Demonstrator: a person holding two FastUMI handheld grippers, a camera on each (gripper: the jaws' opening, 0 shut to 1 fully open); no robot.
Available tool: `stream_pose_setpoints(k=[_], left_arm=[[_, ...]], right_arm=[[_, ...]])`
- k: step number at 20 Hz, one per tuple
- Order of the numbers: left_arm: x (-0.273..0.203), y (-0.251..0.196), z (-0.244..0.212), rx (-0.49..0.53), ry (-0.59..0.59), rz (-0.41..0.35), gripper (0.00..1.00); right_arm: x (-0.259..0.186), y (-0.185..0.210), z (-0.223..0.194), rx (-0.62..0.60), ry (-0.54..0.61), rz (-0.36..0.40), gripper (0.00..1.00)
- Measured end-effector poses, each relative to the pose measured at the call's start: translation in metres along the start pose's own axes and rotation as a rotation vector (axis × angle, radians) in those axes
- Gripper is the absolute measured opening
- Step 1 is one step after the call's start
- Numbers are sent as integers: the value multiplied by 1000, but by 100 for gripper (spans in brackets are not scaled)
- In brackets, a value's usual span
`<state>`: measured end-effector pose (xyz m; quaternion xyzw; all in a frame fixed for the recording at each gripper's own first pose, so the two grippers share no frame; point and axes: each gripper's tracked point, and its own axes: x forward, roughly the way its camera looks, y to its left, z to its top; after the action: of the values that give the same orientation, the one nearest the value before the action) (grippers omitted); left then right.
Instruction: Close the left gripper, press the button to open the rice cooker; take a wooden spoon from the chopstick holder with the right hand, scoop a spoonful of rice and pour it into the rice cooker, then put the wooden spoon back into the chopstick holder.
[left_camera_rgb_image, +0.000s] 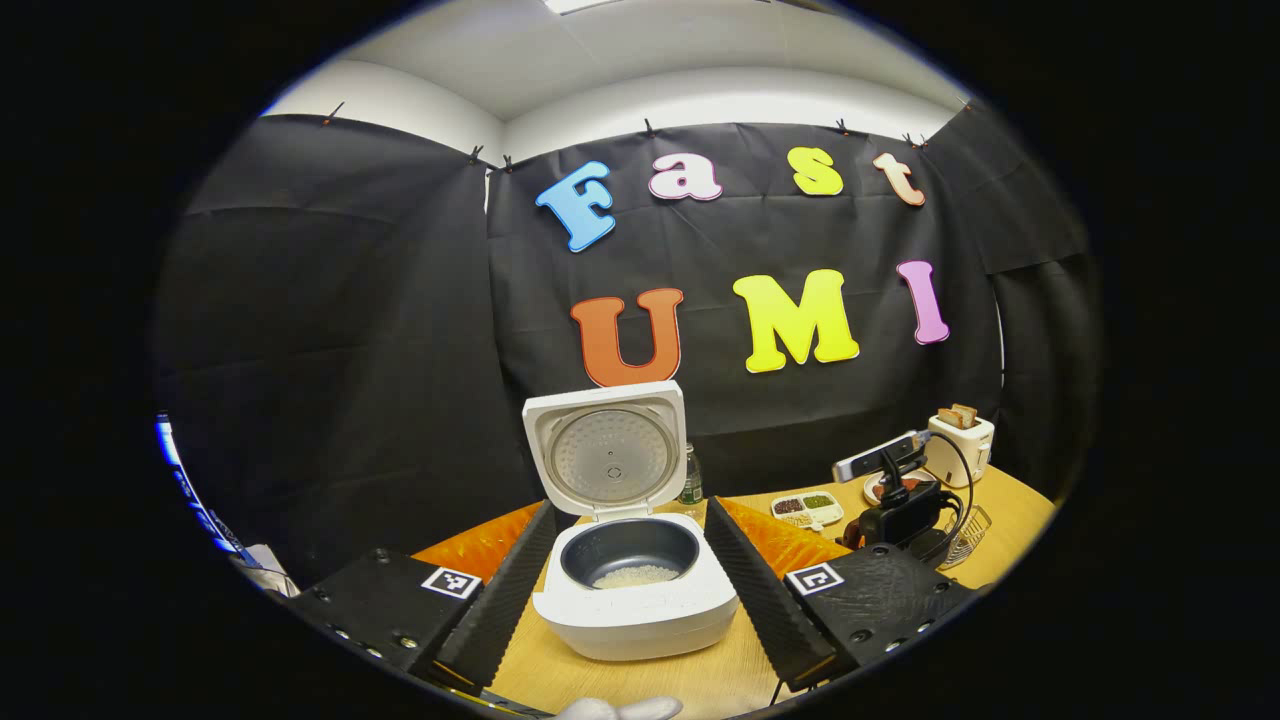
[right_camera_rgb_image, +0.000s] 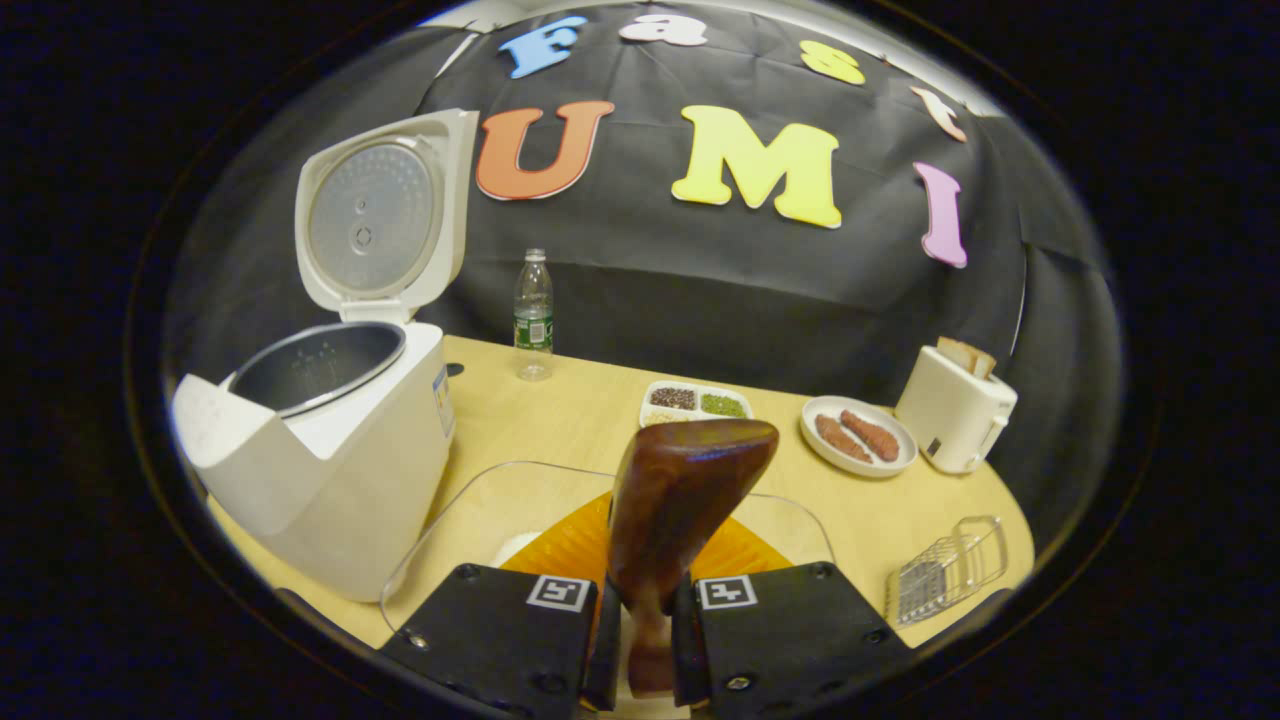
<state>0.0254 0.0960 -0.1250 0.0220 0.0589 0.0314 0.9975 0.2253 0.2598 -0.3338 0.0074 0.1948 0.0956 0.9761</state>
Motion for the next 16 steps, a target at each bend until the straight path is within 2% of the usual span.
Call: stream_pose_setpoints(k=[4,6,11,16], left_arm=[[1,6,-2,5,6,9,95],[1,11,-3,7,11,15,95],[3,16,-2,4,14,19,95],[5,23,-1,-3,14,27,95]], right_arm=[[1,6,1,216,7,53,26],[3,3,0,326,17,62,26],[8,-4,-4,514,43,72,27],[11,-14,-18,783,91,85,26]])
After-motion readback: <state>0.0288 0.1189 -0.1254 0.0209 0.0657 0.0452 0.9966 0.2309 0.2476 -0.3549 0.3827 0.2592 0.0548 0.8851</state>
